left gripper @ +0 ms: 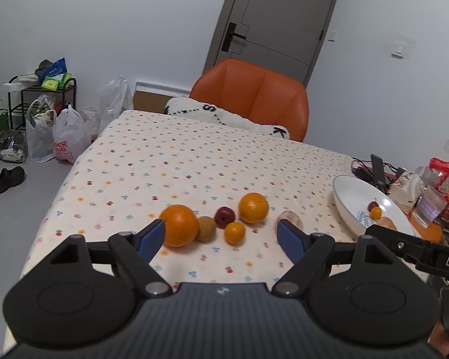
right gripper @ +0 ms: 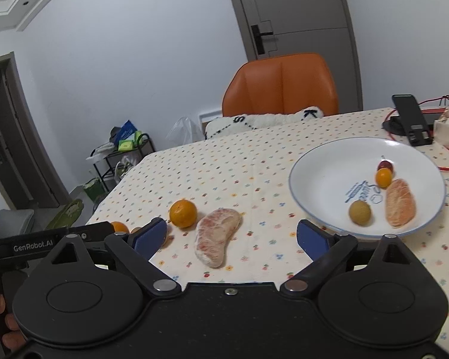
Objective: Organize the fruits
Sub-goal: 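Withdraw both open tools from the plate back toward the fruit row, then grasp the large orange with the left tool while the right tool grasps a pomelo segment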
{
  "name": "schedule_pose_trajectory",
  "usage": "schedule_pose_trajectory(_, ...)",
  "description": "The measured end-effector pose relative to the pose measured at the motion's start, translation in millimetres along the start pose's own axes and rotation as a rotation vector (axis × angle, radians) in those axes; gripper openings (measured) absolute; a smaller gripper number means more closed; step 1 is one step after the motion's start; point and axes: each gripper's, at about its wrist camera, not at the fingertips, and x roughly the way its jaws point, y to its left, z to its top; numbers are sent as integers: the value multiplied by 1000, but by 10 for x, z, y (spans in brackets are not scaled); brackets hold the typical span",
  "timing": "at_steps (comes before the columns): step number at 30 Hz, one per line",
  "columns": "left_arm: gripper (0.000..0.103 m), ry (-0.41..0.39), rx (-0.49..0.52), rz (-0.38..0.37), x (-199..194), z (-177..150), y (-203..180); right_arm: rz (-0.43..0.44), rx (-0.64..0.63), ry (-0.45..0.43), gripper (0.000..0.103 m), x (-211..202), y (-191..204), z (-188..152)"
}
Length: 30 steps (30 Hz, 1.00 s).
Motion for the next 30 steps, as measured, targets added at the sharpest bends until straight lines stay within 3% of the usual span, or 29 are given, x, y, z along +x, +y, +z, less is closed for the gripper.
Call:
schedule_pose_trajectory(12,60,19,-42,35,205,-5,231,27,-11,59,85,284,100,-38)
schedule_pose_trajectory(22,58,51,-43,36,438,-38,300,38,-17,112,81,537,125,-70)
schedule_pose_trajectory(30,40,60,-66,29,534,-32,381,45,-19,150,77,734,151,-79)
